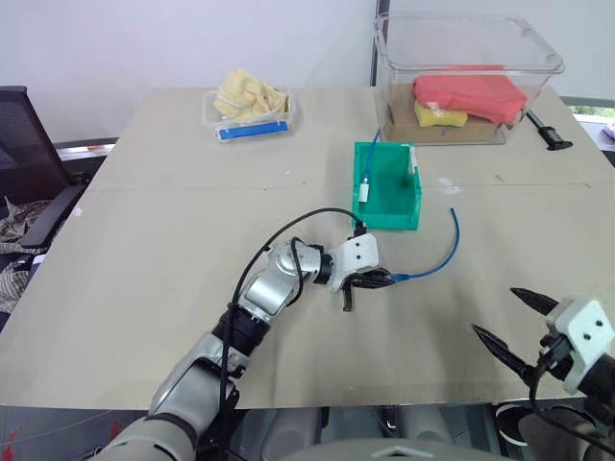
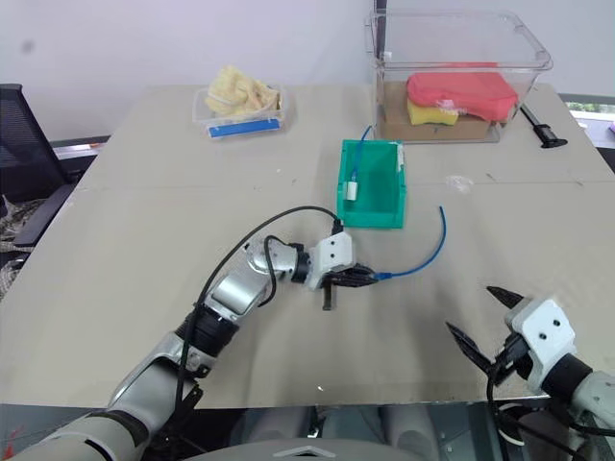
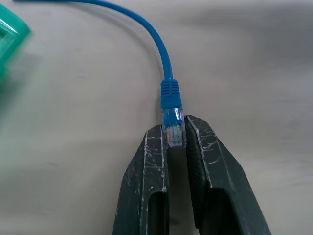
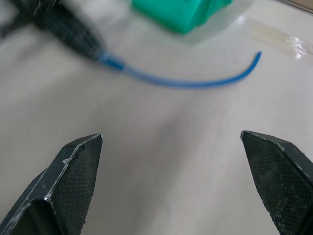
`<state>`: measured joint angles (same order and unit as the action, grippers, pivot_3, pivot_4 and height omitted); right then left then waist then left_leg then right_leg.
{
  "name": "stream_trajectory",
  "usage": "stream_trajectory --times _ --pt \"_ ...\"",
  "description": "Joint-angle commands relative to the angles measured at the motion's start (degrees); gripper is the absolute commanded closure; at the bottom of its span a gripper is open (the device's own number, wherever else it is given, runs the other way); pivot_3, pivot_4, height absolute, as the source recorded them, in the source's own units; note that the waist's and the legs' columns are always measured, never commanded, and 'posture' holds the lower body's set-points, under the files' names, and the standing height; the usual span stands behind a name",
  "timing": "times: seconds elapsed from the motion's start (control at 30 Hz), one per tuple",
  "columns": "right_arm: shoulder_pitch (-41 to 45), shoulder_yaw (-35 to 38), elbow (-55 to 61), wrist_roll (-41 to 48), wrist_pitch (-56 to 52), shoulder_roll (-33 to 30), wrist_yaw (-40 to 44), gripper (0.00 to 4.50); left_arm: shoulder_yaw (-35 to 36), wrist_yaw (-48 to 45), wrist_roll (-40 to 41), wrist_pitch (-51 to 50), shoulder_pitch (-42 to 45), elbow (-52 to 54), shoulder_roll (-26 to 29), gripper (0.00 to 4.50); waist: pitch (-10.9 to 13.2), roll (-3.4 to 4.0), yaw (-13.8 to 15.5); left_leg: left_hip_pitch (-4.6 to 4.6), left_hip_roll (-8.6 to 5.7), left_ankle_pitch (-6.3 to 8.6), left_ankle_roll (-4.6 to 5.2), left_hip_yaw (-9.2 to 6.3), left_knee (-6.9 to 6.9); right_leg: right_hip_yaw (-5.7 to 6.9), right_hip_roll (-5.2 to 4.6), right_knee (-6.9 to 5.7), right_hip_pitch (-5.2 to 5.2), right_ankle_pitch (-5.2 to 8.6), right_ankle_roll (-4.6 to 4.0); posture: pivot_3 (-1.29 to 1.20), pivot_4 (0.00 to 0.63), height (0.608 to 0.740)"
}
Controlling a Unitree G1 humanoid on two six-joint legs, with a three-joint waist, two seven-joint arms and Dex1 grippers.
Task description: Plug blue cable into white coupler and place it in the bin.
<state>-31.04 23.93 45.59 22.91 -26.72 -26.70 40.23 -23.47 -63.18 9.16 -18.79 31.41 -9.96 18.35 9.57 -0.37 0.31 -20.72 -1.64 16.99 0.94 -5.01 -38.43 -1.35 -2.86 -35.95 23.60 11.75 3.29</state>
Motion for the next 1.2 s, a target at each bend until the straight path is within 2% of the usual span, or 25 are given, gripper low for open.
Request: stream_trajectory --times 0.03,0.17,0.3,0.53,0.8,0.83,0.9,1.1,1.13,1.17,1.2 --pt "3.20 -3.05 3.43 11.82 -8.57 4.68 -7.04 0.00 7.61 -2.62 14.26 -16.97 1.20 9.51 0.24 4.40 0.02 -0.01 -0.04 0.00 0.01 0.00 0.00 -0.02 0.00 0.01 -0.01 -0.01 0.01 0.00 0.00 0.00 0.150 0.739" --pt "7.06 -6.46 2.63 24.18 -14.89 9.82 -12.77 0.00 13.22 -4.97 27.41 -32.63 0.58 17.14 3.61 4.40 0.01 0.03 -0.54 -0.01 0.03 0.00 0.00 -0.09 0.01 0.07 -0.04 -0.01 0.01 0.01 -0.01 0.00 0.150 0.739" --pt "10.55 -8.46 2.31 34.62 -18.02 10.48 -16.74 0.00 16.51 -3.50 34.19 -39.65 -0.23 21.43 5.50 4.40 0.01 0.03 -0.95 -0.01 0.01 0.00 0.00 -0.07 0.01 0.06 -0.07 0.00 0.01 0.01 0.00 0.00 0.150 0.739" --pt "16.43 -11.75 0.98 49.19 -17.65 10.49 -23.07 0.00 18.25 -1.66 39.95 -43.93 -1.68 24.81 7.09 4.40 0.01 0.03 -1.05 0.02 0.00 0.00 0.00 -0.10 0.02 0.07 -0.02 -0.02 0.02 0.01 0.00 0.00 0.150 0.739" --pt "18.63 -14.49 0.10 55.29 -16.53 7.03 -25.83 0.00 18.33 -0.41 42.26 -43.65 -2.18 25.45 7.73 4.40 0.01 0.03 -1.09 0.01 -0.03 0.00 0.00 -0.06 0.02 0.03 -0.02 -0.01 0.02 0.01 -0.01 0.00 0.150 0.739" --pt "18.82 -14.89 0.02 55.37 -16.46 6.50 -25.93 0.53 18.34 -0.28 42.52 -43.57 -2.29 25.48 7.78 4.50 0.01 0.03 -1.09 0.01 -0.03 0.00 0.00 -0.05 0.02 0.03 -0.02 -0.01 0.02 0.01 -0.01 0.00 0.150 0.739" --pt "19.07 -15.55 -0.07 55.57 -16.23 5.63 -26.12 1.26 18.29 -0.18 42.81 -43.33 -2.52 25.51 7.92 4.50 0.01 0.03 -1.09 0.02 -0.04 0.00 0.00 -0.04 0.02 0.03 -0.01 -0.01 0.02 0.01 -0.01 0.00 0.150 0.739" --pt "19.28 -16.17 -0.31 56.02 -14.82 3.87 -26.52 4.20 17.84 -0.11 43.25 -42.39 -3.23 25.62 8.19 4.50 0.01 0.03 -1.08 0.01 -0.04 0.00 0.00 -0.05 0.02 0.02 0.00 -0.01 0.03 0.01 0.00 0.00 0.150 0.739" --pt "19.25 -16.25 -0.30 56.13 -14.62 3.54 -26.50 4.45 17.82 -0.08 43.26 -42.13 -3.33 25.54 8.22 4.50 0.01 0.03 -1.07 0.01 -0.04 0.00 0.00 -0.05 0.02 0.02 -0.01 -0.01 0.03 0.01 -0.01 0.00 0.150 0.739" --pt "19.15 -16.31 -0.26 56.21 -14.41 3.17 -26.40 4.45 18.01 0.17 43.19 -41.72 -3.46 25.21 8.09 4.50 0.01 0.03 -1.04 0.01 -0.04 0.00 0.00 -0.04 0.02 0.02 -0.01 0.00 0.03 0.01 -0.01 0.00 0.150 0.739" --pt "19.07 -16.39 -0.24 56.33 -14.16 2.84 -26.35 4.48 18.20 0.53 43.03 -41.39 -3.54 24.87 7.99 4.02 0.01 0.03 -1.04 0.01 -0.04 0.00 0.00 -0.04 0.01 0.01 -0.01 0.00 0.03 0.01 0.00 0.00 0.150 0.739"
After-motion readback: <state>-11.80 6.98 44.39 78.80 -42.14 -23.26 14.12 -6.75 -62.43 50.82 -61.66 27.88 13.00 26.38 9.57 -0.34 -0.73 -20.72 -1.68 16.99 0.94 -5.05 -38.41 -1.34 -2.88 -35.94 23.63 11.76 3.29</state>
